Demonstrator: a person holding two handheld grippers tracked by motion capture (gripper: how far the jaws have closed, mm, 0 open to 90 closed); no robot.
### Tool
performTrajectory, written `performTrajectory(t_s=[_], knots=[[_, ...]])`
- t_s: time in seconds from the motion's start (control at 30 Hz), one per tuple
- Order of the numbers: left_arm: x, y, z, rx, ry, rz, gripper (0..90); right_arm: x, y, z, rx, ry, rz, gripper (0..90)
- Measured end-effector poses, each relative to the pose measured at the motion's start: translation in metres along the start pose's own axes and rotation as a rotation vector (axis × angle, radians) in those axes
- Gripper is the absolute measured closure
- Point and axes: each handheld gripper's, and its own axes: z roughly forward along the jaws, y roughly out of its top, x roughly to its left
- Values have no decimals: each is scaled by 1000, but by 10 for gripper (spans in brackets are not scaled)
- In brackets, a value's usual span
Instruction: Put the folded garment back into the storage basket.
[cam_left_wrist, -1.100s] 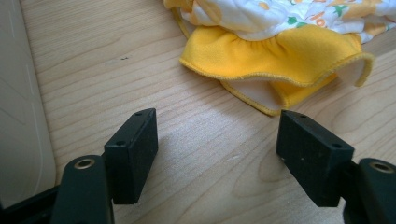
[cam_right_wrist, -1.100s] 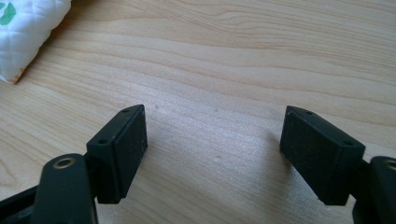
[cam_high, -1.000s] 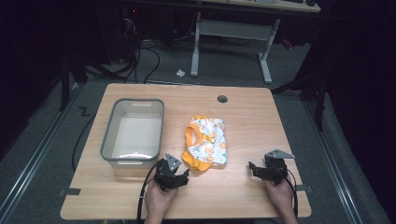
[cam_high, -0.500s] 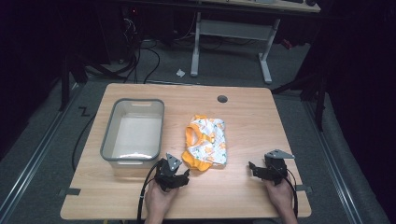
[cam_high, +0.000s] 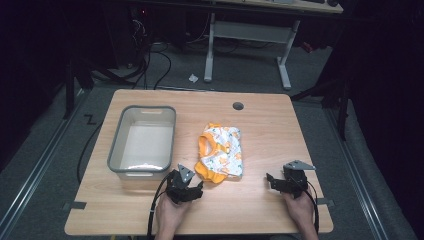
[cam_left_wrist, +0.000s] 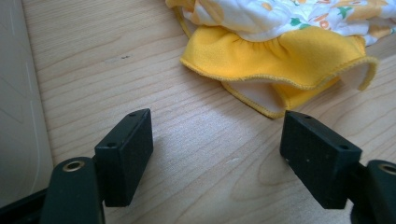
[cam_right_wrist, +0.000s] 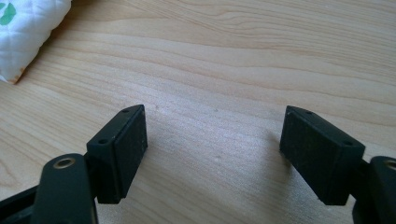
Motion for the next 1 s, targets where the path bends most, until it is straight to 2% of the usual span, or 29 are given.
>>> performTrajectory(t_s=[0.13, 0.27, 0.3, 0.57, 0.77, 0.83, 0.9, 1.0], knots=[[0, 0, -1, 1, -8, -4, 249, 0, 0, 0, 1, 0, -1, 233], [0, -1, -1, -4, -18, -19, 238, 0, 0, 0, 1, 1, -1, 233], [0, -1, -2, -5, -31, -31, 236, 0, 0, 0, 1, 0, -1, 232], [-2, -1, -5, -4, -48, -17, 254, 0, 0, 0, 1, 1, -1, 233], [-9, 5, -11, -33, -86, 1, 246, 0, 0, 0, 1, 1, -1, 232], [-9, 6, -12, -34, -90, 0, 238, 0, 0, 0, 1, 1, -1, 233], [-9, 8, -14, -39, -114, -21, 226, 0, 0, 0, 1, 0, -1, 232], [-9, 10, -15, -47, -119, -26, 227, 0, 0, 0, 1, 1, -1, 233]])
